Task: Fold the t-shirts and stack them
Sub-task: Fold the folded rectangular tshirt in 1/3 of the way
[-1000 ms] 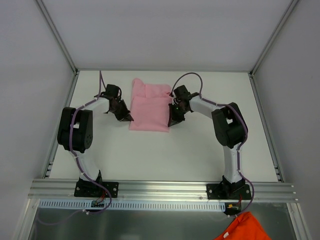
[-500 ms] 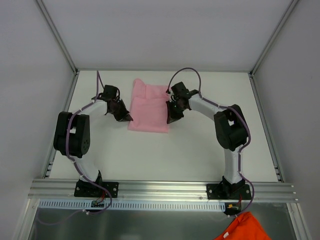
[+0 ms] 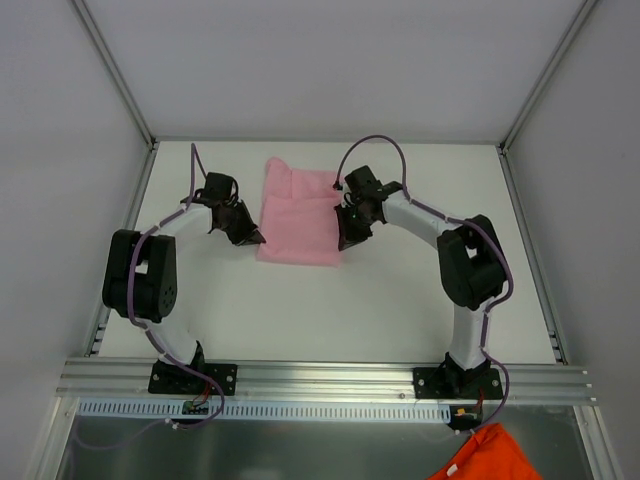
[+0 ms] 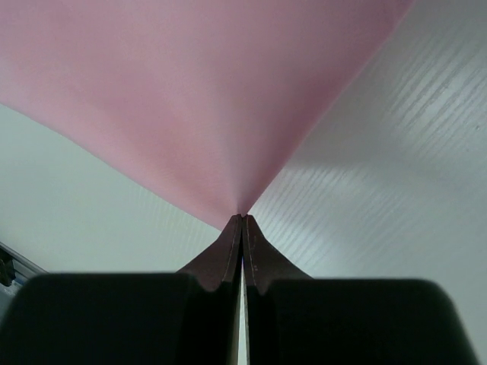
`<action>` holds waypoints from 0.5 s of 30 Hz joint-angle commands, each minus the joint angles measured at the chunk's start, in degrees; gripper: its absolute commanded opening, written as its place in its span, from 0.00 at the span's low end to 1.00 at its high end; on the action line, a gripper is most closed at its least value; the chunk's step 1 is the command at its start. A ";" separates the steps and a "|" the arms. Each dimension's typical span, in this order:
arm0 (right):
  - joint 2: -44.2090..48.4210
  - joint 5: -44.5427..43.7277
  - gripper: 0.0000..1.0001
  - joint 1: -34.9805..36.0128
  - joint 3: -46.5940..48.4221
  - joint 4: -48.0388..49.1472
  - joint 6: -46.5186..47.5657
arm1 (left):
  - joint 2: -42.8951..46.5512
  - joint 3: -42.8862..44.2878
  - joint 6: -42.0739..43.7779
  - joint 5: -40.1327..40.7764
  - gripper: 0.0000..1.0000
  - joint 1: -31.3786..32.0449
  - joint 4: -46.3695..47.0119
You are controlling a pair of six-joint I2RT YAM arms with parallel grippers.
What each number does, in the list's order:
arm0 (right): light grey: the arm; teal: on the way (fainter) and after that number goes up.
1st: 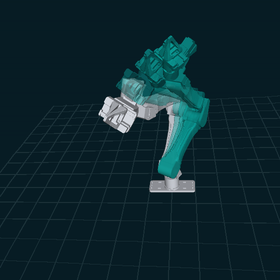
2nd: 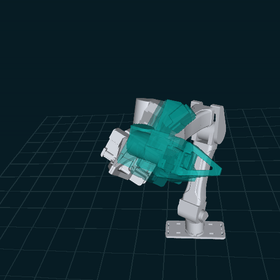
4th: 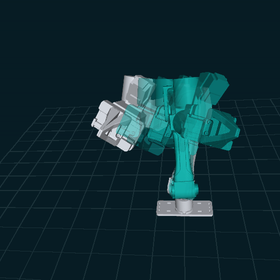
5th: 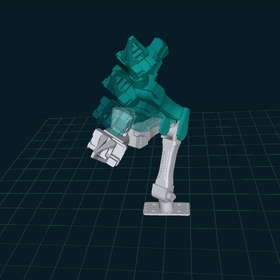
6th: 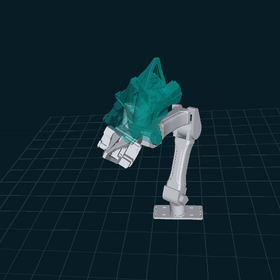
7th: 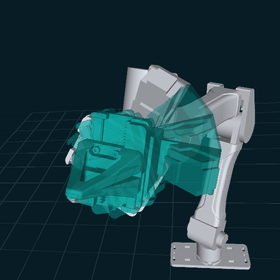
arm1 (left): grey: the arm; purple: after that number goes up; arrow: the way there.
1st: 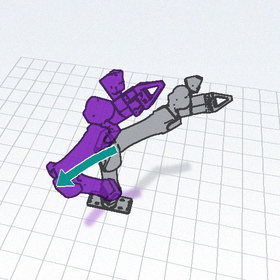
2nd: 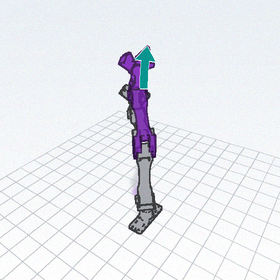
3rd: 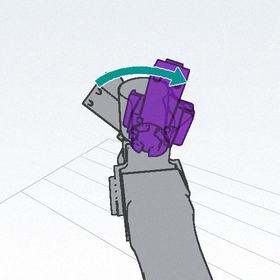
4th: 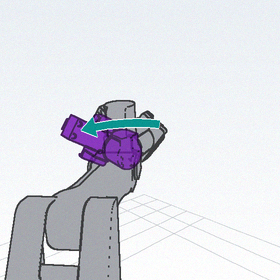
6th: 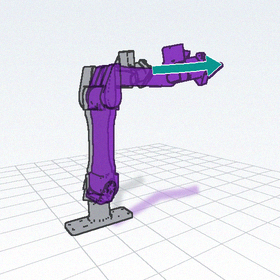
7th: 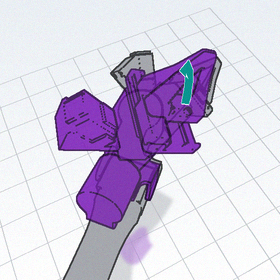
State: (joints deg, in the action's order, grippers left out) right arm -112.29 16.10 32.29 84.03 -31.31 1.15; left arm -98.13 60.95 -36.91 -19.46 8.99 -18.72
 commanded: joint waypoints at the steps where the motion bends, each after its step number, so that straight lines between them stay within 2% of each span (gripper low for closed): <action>1: 4.36 -1.68 0.01 0.31 -1.94 0.63 1.40 | 3.03 -0.83 -0.10 -1.10 0.00 0.32 0.88; 15: 4.54 -2.30 0.01 0.40 -3.70 0.99 2.37 | 7.25 -4.43 -1.68 -0.75 0.00 1.99 1.84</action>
State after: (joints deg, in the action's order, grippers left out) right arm -111.13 15.20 32.32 80.66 -30.61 2.22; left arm -93.93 57.84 -37.32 -19.46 10.17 -17.85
